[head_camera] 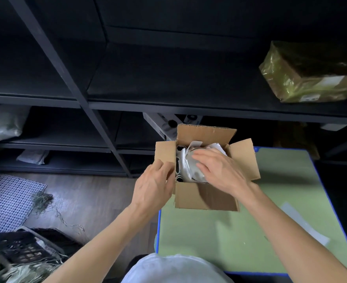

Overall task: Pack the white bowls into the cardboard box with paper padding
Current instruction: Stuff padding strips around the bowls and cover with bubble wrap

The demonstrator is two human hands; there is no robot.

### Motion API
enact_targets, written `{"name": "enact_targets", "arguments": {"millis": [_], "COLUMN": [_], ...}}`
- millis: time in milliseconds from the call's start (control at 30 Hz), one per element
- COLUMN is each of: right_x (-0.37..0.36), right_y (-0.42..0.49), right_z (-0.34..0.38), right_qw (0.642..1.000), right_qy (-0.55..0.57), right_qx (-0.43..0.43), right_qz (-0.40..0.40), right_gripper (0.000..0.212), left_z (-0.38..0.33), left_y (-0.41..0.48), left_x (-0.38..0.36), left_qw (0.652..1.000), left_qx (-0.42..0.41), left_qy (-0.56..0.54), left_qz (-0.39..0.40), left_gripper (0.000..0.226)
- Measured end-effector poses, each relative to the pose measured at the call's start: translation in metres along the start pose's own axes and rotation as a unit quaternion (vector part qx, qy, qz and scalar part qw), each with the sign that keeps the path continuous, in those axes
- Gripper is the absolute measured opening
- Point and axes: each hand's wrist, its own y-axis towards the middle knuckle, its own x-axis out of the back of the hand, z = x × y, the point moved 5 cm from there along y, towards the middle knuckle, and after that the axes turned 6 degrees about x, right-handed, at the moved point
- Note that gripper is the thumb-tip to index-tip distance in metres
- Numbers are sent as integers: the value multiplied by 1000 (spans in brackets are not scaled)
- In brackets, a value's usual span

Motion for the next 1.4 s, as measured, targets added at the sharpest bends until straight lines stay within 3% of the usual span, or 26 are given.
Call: {"name": "enact_targets", "arguments": {"millis": [300, 733, 867, 1067, 1200, 1400], "right_x": [10, 40, 36, 10, -4, -16], "right_y": [-56, -129, -169, -224, -239, -206], "right_z": [3, -18, -53, -115, -135, -156], "right_qw": [998, 995, 993, 985, 981, 989], "right_qy": [19, 41, 45, 34, 45, 39], "right_qx": [-53, -45, -86, -171, -185, -132], "right_qz": [-23, -77, -64, 21, 46, 52], "right_gripper": [31, 22, 25, 35, 39, 41], "left_z": [-9, -116, -148, -193, -203, -194], "left_y": [-7, -29, -45, -64, -62, -44], "left_x": [-5, -33, -65, -116, -152, -188], "left_qw": [999, 988, 981, 970, 969, 969], "left_qx": [-12, -140, -156, -188, -163, -42], "left_qy": [-36, -53, -82, -46, 20, 109], "left_qz": [0, 25, 85, 150, 183, 216], "left_gripper": [5, 9, 11, 24, 34, 36]}}
